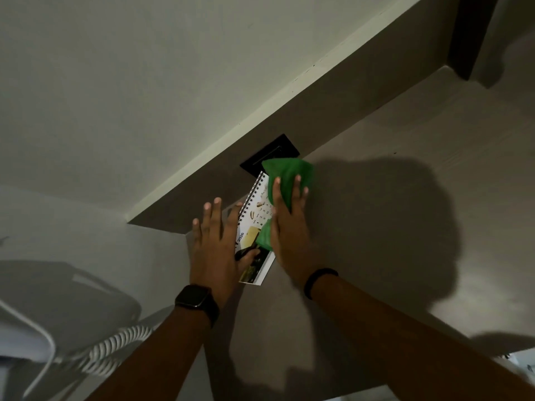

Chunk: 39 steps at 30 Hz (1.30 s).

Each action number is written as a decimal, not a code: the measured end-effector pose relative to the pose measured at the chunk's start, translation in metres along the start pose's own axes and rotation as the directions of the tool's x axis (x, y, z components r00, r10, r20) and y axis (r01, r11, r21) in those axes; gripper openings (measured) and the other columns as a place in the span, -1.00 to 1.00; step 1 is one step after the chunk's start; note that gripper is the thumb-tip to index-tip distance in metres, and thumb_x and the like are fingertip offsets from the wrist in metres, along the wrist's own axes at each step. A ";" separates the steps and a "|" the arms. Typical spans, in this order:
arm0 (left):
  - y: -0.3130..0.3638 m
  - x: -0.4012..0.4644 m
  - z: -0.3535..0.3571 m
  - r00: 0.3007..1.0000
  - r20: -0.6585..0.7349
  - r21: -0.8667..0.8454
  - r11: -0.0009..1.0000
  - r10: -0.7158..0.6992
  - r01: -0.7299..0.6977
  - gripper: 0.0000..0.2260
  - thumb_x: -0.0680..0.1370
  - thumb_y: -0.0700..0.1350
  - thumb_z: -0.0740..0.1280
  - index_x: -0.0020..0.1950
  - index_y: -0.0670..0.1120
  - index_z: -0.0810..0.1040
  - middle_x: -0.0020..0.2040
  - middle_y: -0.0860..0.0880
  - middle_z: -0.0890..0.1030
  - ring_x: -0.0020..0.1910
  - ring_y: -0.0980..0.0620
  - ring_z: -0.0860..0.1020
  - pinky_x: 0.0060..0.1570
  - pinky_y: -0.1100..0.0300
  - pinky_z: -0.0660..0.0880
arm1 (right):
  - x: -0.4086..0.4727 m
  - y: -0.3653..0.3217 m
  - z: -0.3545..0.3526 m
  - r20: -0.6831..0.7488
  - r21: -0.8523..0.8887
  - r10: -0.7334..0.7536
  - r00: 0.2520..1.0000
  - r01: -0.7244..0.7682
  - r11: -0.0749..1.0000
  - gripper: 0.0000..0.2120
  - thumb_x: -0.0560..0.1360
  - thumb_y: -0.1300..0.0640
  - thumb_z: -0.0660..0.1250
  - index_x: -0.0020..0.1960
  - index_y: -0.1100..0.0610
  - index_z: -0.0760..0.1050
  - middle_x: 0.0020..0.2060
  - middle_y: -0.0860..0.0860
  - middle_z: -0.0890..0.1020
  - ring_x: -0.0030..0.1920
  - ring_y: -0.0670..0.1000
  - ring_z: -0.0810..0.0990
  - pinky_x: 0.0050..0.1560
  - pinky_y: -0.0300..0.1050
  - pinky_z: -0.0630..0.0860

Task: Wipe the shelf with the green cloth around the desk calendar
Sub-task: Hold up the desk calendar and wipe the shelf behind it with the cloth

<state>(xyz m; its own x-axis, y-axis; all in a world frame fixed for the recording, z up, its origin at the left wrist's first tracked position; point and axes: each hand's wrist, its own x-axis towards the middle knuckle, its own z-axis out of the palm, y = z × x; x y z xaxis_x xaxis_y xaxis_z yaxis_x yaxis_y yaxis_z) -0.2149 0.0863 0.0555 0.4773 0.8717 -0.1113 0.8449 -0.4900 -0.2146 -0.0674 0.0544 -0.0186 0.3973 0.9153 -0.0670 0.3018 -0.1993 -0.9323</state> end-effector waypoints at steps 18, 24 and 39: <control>0.003 -0.002 0.000 0.999 -0.039 -0.042 0.999 0.001 -0.002 0.00 0.51 0.23 0.52 0.71 0.08 -0.07 0.73 -0.21 0.01 0.71 -0.22 -0.07 0.63 -0.29 -0.05 | -0.032 0.006 0.000 0.028 0.094 0.011 1.000 -0.013 0.995 -0.27 0.68 0.25 0.19 0.69 -0.08 -0.11 0.67 0.08 -0.29 0.66 0.23 -0.28 0.51 0.29 0.38; 0.004 -0.004 0.002 0.999 -0.044 -0.093 0.996 -0.012 0.008 0.00 0.51 0.16 0.55 0.72 0.09 -0.07 0.74 -0.18 0.03 0.71 -0.19 -0.08 0.62 -0.22 -0.08 | -0.035 -0.006 0.010 -0.011 0.123 -0.078 0.997 0.079 0.989 -0.28 0.64 0.30 0.18 0.69 -0.05 -0.02 0.69 0.07 -0.22 0.67 0.23 -0.25 0.49 0.29 0.41; 0.004 -0.004 0.002 0.998 -0.066 -0.092 0.996 -0.008 0.002 0.00 0.49 0.18 0.54 0.72 0.07 -0.05 0.73 -0.19 0.04 0.72 -0.18 -0.06 0.63 -0.21 -0.03 | -0.057 0.034 0.002 0.140 -0.053 -0.216 0.966 0.225 0.973 -0.12 0.53 0.41 0.19 0.68 -0.15 -0.03 0.69 0.02 -0.23 0.65 0.23 -0.33 0.44 0.28 0.46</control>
<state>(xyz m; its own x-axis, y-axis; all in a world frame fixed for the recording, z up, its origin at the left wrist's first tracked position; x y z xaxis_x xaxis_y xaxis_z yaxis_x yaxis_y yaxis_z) -0.2140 0.0809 0.0532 0.4854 0.8731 -0.0456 0.8644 -0.4870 -0.1247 -0.0818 -0.0043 -0.0473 0.1971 0.9766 0.0863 0.4288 -0.0068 -0.9034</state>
